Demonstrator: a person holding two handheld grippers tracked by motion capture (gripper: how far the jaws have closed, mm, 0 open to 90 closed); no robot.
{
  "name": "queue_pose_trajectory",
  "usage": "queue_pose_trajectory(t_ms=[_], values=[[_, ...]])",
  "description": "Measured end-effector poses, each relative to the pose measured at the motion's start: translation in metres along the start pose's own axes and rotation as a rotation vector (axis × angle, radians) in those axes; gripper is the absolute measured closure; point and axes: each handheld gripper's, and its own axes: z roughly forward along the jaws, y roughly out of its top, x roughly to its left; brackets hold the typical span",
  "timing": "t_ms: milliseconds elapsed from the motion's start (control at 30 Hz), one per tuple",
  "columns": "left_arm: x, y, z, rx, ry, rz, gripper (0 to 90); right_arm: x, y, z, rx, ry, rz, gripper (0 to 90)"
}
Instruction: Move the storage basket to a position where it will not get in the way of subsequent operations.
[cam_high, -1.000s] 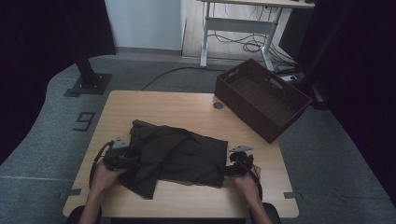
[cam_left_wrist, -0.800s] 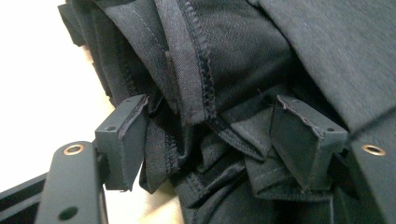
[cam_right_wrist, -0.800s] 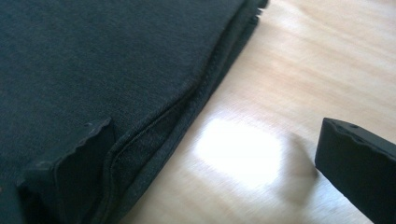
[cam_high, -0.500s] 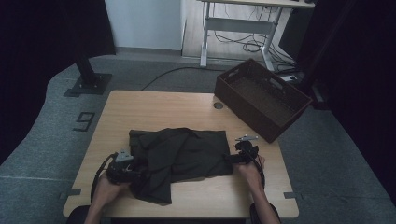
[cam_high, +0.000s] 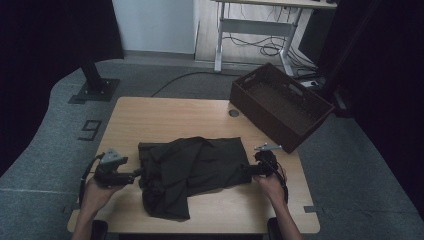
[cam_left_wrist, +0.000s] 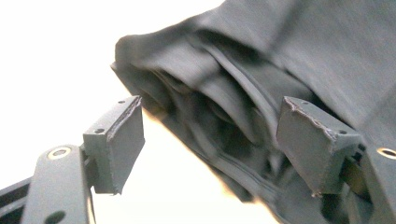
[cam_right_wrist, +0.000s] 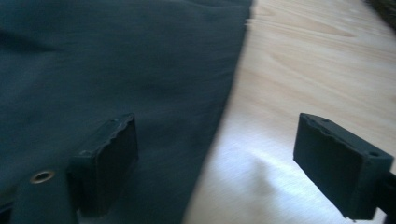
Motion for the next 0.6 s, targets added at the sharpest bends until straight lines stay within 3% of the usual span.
queue_pose_trajectory(t_ms=[133, 333, 467, 600], values=[[0.012, 0.022, 0.01, -0.002, 0.018, 0.033, 27.2, 0.021, -0.006, -0.011, -0.003, 0.041, -0.048, 23.2], [0.02, 0.051, 0.033, -0.011, 0.024, 0.044, 35.8, 0.047, -0.016, -0.016, -0.007, 0.088, -0.082, 32.7], [0.023, 0.06, 0.049, 0.004, 0.031, 0.043, 37.1, 0.055, -0.021, -0.017, -0.016, 0.093, -0.083, 33.8], [0.025, 0.06, 0.064, 0.024, 0.022, 0.039, 37.6, 0.067, -0.026, -0.016, -0.018, 0.131, -0.088, 34.1]])
